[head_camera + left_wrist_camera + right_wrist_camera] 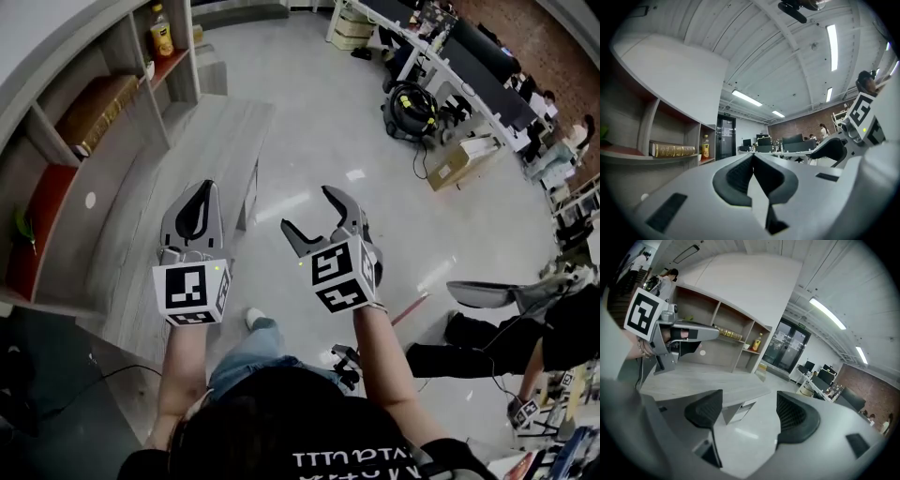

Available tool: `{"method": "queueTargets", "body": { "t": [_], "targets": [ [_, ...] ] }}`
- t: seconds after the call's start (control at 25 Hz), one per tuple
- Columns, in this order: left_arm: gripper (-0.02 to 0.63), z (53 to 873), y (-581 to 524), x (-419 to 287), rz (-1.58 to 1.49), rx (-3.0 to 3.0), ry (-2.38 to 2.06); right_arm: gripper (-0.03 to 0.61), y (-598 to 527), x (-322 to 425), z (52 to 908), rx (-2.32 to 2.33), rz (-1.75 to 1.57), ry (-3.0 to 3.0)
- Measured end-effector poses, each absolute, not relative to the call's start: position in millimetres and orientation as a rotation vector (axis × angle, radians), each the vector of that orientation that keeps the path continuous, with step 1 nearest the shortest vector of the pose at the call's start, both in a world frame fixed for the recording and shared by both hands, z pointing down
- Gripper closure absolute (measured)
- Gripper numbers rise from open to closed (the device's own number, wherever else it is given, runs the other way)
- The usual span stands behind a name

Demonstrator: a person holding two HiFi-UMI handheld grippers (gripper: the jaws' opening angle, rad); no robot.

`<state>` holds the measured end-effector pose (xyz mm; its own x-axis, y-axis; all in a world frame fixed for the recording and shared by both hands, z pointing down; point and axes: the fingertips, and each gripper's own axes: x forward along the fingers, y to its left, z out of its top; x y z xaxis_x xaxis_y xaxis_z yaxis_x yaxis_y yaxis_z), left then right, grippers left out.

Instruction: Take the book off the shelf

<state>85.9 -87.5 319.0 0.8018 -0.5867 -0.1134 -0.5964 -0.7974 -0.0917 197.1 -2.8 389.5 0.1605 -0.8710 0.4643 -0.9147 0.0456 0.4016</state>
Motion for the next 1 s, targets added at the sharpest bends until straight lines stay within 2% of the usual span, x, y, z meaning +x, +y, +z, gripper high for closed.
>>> {"method": "queueTargets", "body": {
  "t": [0.48,1.0],
  "targets": [
    [0.601,322.5,-231.7,64.3,0.084,-2.721,1.345,0.209,-165.5,204.7,389.6,1.584,0.004,-1.912],
    [0.601,320.4,-265.2,11.5,0.026,-2.516,1.607,0.209,-246.2,172.8,372.9,1.423,-0.101,-2.060]
  ]
}}
